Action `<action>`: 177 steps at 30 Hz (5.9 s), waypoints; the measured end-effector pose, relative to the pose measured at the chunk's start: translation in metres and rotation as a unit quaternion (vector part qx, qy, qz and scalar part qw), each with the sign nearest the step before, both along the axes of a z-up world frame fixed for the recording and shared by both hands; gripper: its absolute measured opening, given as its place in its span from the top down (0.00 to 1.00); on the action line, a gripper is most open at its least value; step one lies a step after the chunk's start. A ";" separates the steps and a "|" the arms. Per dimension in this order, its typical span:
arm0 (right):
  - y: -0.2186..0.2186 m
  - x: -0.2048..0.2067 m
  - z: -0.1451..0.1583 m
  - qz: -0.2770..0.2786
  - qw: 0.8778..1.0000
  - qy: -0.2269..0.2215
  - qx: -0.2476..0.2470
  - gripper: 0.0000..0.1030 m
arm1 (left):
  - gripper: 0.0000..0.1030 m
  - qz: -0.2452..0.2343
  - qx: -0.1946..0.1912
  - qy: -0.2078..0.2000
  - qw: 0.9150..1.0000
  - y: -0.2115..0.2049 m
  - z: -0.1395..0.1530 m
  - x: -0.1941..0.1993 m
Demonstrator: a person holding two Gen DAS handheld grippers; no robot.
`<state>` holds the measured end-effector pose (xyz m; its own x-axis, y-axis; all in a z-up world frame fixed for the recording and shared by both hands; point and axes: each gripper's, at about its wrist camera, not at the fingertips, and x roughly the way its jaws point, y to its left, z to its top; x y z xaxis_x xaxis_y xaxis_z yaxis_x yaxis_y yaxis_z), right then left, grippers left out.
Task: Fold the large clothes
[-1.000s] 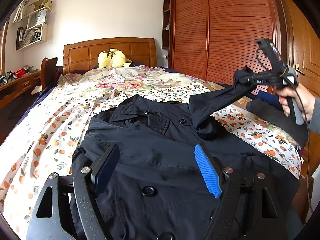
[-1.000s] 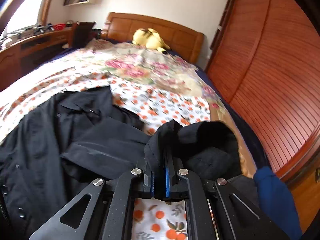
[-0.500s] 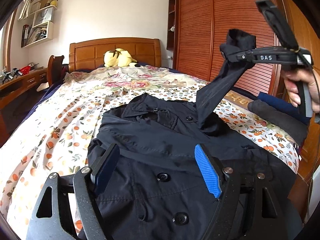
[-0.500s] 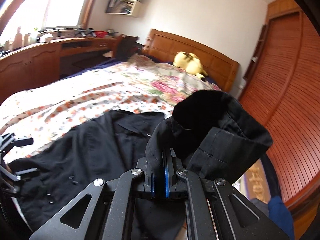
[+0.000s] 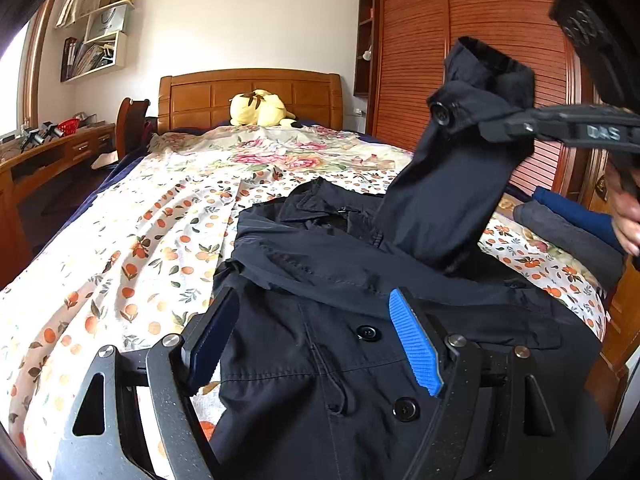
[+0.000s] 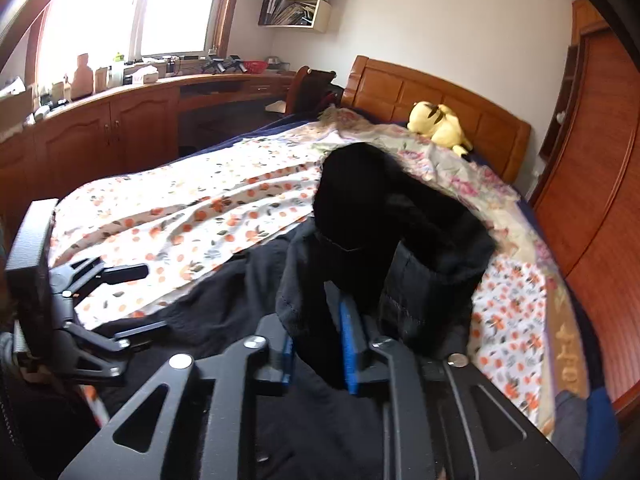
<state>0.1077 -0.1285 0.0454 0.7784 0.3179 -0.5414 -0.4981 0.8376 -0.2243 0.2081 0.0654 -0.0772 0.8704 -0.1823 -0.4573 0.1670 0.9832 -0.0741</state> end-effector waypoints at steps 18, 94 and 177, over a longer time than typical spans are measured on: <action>-0.051 -0.025 -0.017 0.017 0.999 0.033 0.032 0.44 | 0.24 0.039 -0.016 -0.016 0.999 0.046 0.006 -0.032; -0.192 -0.018 -0.145 -0.187 0.971 0.139 0.046 0.43 | 0.24 0.064 0.046 0.119 0.990 0.026 -0.067 -0.092; -0.182 -0.179 -0.009 -0.057 0.994 -0.047 0.082 0.93 | 0.96 0.090 0.056 -0.016 0.994 0.027 0.076 -0.200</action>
<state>-0.0717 -0.3106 0.0363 0.8590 0.3030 -0.4128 -0.3818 0.9162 -0.1220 0.0083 0.0919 -0.0009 0.8988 0.0278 -0.4375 -0.0118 0.9992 0.0392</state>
